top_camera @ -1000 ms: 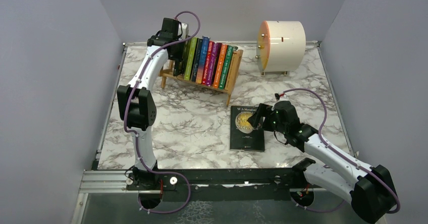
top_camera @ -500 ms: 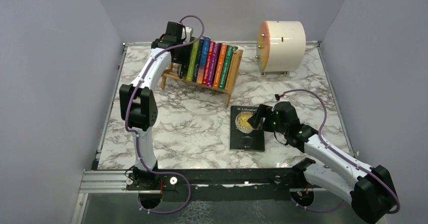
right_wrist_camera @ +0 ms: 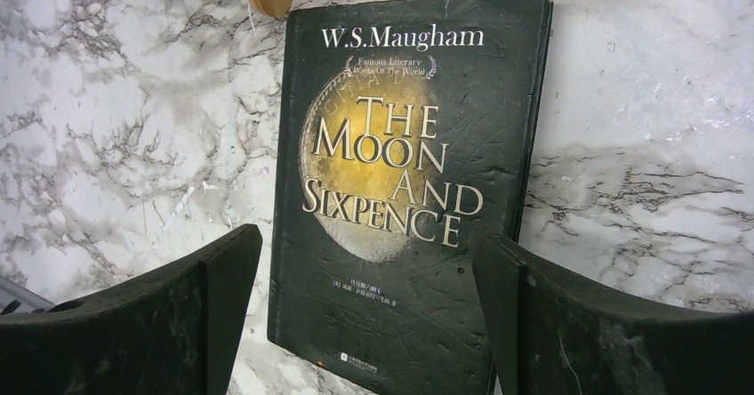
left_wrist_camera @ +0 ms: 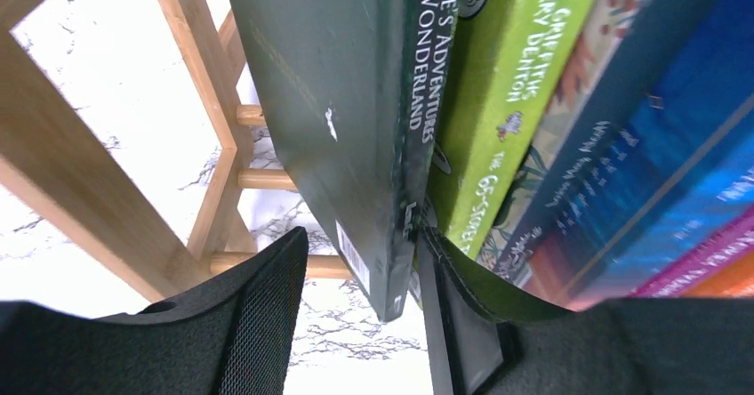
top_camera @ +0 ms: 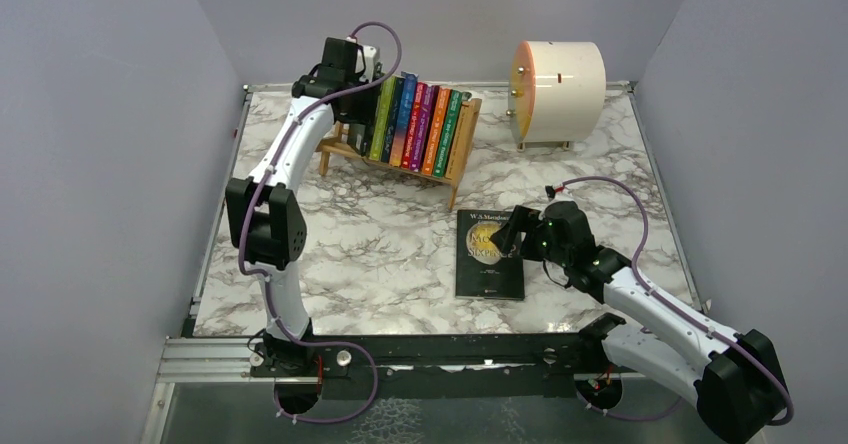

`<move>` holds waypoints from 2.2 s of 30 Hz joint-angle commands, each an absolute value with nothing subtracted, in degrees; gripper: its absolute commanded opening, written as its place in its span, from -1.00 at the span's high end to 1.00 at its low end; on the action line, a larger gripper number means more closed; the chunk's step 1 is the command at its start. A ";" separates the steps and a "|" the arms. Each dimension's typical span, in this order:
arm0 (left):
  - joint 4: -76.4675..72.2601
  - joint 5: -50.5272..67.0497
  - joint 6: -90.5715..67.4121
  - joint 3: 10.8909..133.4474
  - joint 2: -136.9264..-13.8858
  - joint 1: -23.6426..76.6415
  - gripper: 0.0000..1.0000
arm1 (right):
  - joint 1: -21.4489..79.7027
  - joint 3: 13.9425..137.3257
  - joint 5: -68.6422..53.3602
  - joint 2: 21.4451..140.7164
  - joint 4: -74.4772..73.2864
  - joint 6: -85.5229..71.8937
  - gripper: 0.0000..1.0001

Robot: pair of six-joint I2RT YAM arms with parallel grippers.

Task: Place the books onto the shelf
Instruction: Place the book on the shelf, then pick up the book from the center of the board.

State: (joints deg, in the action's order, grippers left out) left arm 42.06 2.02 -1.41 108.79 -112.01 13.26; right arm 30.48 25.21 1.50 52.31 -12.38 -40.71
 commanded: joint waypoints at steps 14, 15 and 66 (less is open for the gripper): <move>37.20 1.20 -7.23 99.91 -92.36 15.81 0.15 | 30.75 27.67 4.34 51.34 -14.38 -40.24 -0.70; 35.78 1.57 -7.77 97.96 -91.09 16.83 0.14 | 30.76 28.36 4.83 51.83 -15.40 -40.33 -0.70; -15.55 4.80 -38.87 43.20 -93.71 47.36 -0.05 | 30.76 29.71 2.83 64.76 -11.48 -40.99 -0.58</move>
